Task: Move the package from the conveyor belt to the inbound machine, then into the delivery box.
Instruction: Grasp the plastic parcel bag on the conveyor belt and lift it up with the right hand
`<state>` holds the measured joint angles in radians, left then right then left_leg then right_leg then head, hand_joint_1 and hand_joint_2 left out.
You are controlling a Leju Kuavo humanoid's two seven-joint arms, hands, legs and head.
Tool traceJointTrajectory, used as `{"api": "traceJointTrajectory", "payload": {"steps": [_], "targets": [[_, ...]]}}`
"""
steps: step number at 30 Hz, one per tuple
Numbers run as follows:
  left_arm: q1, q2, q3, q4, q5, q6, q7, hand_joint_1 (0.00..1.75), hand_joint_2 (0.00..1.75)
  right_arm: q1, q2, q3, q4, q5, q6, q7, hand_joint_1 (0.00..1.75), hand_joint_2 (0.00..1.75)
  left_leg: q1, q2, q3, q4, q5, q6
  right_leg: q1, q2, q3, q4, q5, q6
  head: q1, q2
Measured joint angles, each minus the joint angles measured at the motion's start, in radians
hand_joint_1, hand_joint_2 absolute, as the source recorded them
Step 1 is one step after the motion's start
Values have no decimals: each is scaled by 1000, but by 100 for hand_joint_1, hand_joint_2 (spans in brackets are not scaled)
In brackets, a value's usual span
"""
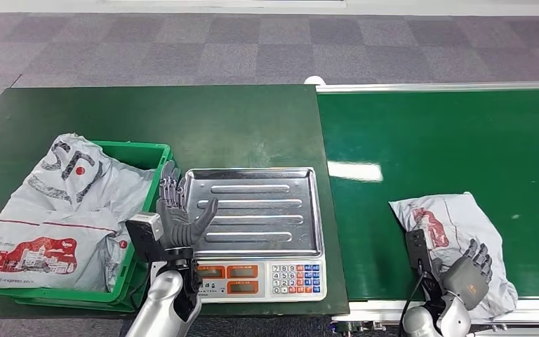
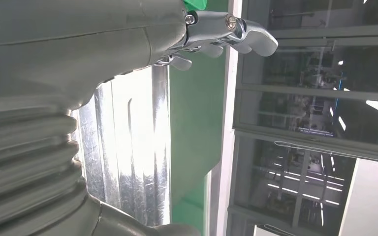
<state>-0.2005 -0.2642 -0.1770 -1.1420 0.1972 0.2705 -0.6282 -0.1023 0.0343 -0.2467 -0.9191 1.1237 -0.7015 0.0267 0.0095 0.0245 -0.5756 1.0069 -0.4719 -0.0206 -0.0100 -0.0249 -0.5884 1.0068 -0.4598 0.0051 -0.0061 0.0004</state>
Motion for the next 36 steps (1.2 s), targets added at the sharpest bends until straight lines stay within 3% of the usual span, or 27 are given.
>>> {"api": "traceJointTrajectory", "payload": {"steps": [8,19,29,36], "targets": [[5,0,1,-4,-2,0,2,0,175,5,8,-4,11,38,1,41,0,175,0,0,0,0,0,0,0,0,0,0,0,0,0,0],[6,0,15,-31,-9,-3,29,0,175,-4,20,55,152,403,143,412,0,175,2,-1,8,0,-2,2,2,-1,9,-3,-3,3,0,0],[17,0,16,-49,-1,1,32,0,175,-78,14,69,318,441,146,431,0,175,13,1,33,0,-10,8,8,0,42,-19,-8,2,0,0],[31,0,16,-80,0,11,32,0,175,-127,7,69,409,451,182,432,0,175,20,4,56,0,-20,16,12,1,68,-33,-20,13,0,0]]}}
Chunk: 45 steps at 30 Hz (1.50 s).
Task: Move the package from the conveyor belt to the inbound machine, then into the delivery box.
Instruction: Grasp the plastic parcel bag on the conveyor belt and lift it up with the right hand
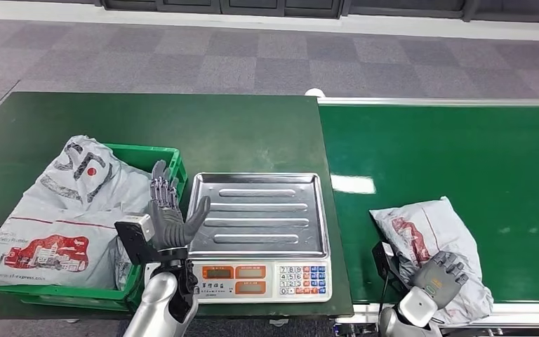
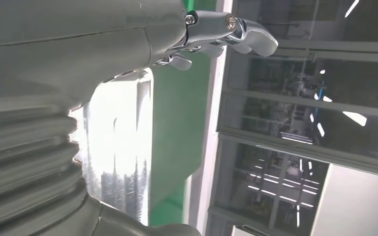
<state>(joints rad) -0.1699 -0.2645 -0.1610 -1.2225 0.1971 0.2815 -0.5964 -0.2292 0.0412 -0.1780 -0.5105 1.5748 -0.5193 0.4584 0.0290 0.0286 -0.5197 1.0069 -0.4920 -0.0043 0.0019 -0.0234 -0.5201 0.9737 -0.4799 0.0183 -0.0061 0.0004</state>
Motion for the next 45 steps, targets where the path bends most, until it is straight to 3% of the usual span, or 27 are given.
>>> {"api": "traceJointTrajectory", "payload": {"steps": [7,16,20,23,26,31,37,42,43,45], "targets": [[5,-4,0,-46,0,8,0,0,175,-18,1,-50,31,-124,-99,-167,0,175,-3,2,-13,1,5,7,-1,5,-9,-6,17,-5,0,0],[36,4,2,-48,0,8,0,0,175,-18,7,-74,44,-153,-117,-204,0,175,-2,2,-4,1,-2,10,-1,7,2,-10,11,1,0,0],[41,5,4,-55,0,9,-1,0,175,-28,9,-127,51,-333,-99,-361,0,175,-2,4,3,1,-6,10,-1,9,8,-11,8,3,0,0],[39,5,4,-58,0,8,-4,0,175,-55,8,-201,64,-488,8,-476,0,175,0,9,8,1,-8,11,0,11,14,-13,5,5,0,0],[26,5,4,-56,4,3,-16,0,175,-82,-3,-272,72,-612,185,-585,0,175,6,15,6,1,-9,10,2,10,16,-16,-6,5,0,0],[-6,0,4,-55,18,-1,-40,0,175,-100,-29,-368,79,-769,442,-774,0,175,27,42,-2,0,-10,1,17,2,13,-15,-64,-5,0,0],[-21,-11,3,-60,22,-7,-46,0,175,-104,-50,-455,92,-886,620,-888,0,175,30,61,-5,1,-4,7,19,-4,5,-16,-70,-12,0,0],[-28,-13,0,-59,22,-12,-47,0,175,-106,-55,-494,101,-911,661,-912,0,175,30,67,-3,1,-5,7,19,-4,5,-16,-70,-12,0,0],[-29,-13,-1,-59,21,-12,-47,0,175,-106,-55,-498,102,-913,664,-912,4,175,30,67,-3,1,-5,7,19,-5,5,-16,-70,-11,0,0],[-29,-14,-2,-59,22,-12,-47,0,175,-108,-55,-504,103,-914,667,-913,92,175,30,67,-3,1,-5,7,19,-6,5,-16,-71,-11,0,0]]}}
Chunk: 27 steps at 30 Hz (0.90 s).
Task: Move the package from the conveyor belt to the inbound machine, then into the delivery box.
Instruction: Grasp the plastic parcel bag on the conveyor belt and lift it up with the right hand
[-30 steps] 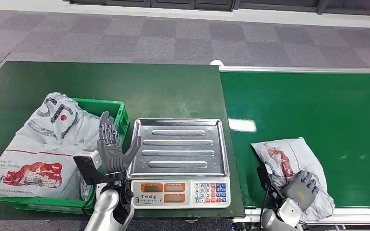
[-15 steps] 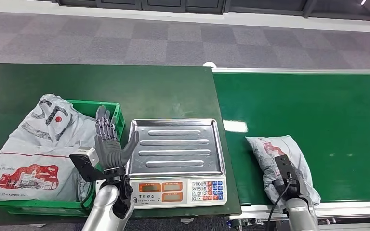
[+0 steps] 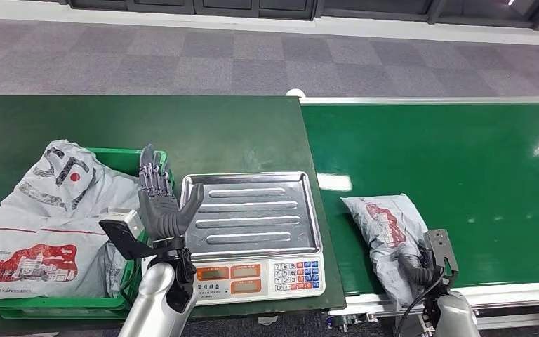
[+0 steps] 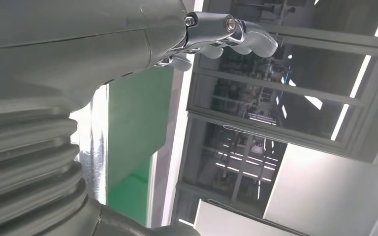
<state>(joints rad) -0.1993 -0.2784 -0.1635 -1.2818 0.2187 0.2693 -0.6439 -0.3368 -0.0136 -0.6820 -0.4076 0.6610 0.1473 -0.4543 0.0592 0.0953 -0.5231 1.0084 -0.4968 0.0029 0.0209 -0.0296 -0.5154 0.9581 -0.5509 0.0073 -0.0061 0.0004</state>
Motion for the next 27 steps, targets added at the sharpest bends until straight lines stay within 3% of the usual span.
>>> {"api": "traceJointTrajectory", "payload": {"steps": [2,5,7,9,11,12,14,15,18,22,27], "targets": [[-1,0,-1,0,0,-1,-1,0,175,-1,0,-3,1,3,-7,-2,175,175,0,0,-1,0,0,-1,0,-2,0,0,-1,0,0,0],[-3,-1,-2,0,-2,0,0,0,175,-1,2,-1,4,52,-123,-8,175,175,-1,-4,-4,0,1,1,-2,-6,0,0,-1,1,0,0],[-4,-2,-2,-1,-9,8,9,0,175,0,16,16,4,133,-340,20,175,175,-6,-13,-8,0,8,6,-3,-7,-3,0,2,1,0,0],[-3,-3,-1,-3,-20,17,25,0,175,11,42,55,-12,195,-567,77,175,175,-15,-29,-15,2,15,11,-5,-5,-12,-1,47,-5,1,0],[3,-1,1,-2,-30,20,40,0,175,39,73,112,-67,217,-686,134,175,175,-26,-45,-23,4,19,12,-13,-2,-22,-2,99,-2,0,0],[9,0,2,-1,-34,20,44,0,175,60,87,146,-109,227,-709,165,175,175,-31,-50,-26,6,18,12,-17,-1,-24,-2,112,8,0,0],[26,5,4,1,-41,20,48,0,175,108,112,227,-210,254,-723,238,175,175,-35,-55,-28,6,17,11,-23,0,-25,1,111,27,0,0],[34,7,4,2,-43,20,49,0,175,131,119,264,-258,265,-721,271,175,175,-36,-56,-28,6,16,10,-24,0,-27,2,110,29,0,0],[50,11,5,6,-45,20,49,0,175,192,131,361,-390,321,-715,361,175,175,-38,-56,-33,6,15,9,-26,0,-35,8,108,25,0,0],[58,12,6,13,-45,15,49,0,175,231,126,470,-497,495,-720,512,175,175,-40,-56,-39,6,16,6,-27,0,-45,15,105,22,0,0],[59,12,6,22,-45,12,49,0,175,241,117,528,-538,532,-720,541,175,175,-41,-57,-44,5,17,3,-28,-1,-52,20,103,21,0,0]]}}
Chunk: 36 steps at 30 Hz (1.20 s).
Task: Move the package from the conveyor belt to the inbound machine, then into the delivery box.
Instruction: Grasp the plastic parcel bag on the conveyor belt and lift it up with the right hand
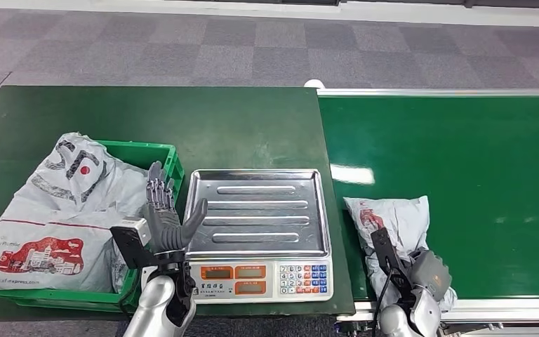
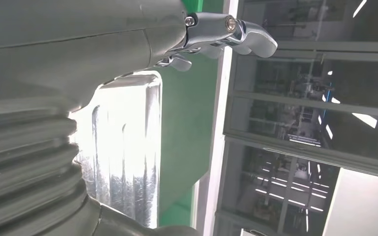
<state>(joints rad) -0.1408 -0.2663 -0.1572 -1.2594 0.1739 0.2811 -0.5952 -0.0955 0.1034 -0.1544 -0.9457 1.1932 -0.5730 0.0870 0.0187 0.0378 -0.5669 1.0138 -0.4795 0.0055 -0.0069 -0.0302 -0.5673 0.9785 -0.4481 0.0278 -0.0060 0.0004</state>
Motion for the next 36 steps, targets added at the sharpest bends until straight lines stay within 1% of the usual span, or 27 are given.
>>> {"api": "traceJointTrajectory", "payload": {"steps": [7,10,14,19,22,24,29,36], "targets": [[0,0,0,5,0,-1,-1,0,175,7,-4,28,-15,14,-10,5,175,175,0,-1,-1,0,0,-4,0,0,-4,4,-3,-4,0,0],[0,0,0,9,1,-3,-3,0,175,4,-10,33,-15,17,-45,-1,175,175,0,-1,-2,0,0,-4,0,-1,-4,5,-3,-4,0,0],[0,0,0,17,6,-3,-13,0,175,-7,-26,42,-50,-47,-109,-64,175,175,-2,-2,-3,0,1,-5,-1,-1,-7,7,-3,-4,0,0],[0,0,0,26,12,-3,-18,0,175,-12,-45,65,-126,-96,-115,-109,175,175,-2,-2,-4,0,1,-5,-2,-1,-8,9,-3,-5,0,0],[-2,0,0,32,12,-3,-25,0,175,-8,-48,76,-195,-143,-121,-203,175,175,-3,-2,-6,0,1,-6,-3,-1,-11,11,-3,-5,0,0],[-6,0,0,40,12,-3,-31,0,175,-9,-48,96,-259,-155,-125,-241,175,175,-4,-2,-7,0,2,-7,-3,-1,-13,12,-3,-5,0,0],[-18,1,0,60,12,-3,-37,0,175,-15,-49,148,-358,-156,-127,-214,175,175,-4,-3,-8,0,3,-8,-3,-1,-15,13,-4,-6,0,0],[-24,2,0,78,12,-9,-44,0,175,-29,-49,160,-404,-174,-127,-249,175,175,-4,-3,-8,0,3,-9,-3,-2,-16,15,-4,-6,0,0]]}}
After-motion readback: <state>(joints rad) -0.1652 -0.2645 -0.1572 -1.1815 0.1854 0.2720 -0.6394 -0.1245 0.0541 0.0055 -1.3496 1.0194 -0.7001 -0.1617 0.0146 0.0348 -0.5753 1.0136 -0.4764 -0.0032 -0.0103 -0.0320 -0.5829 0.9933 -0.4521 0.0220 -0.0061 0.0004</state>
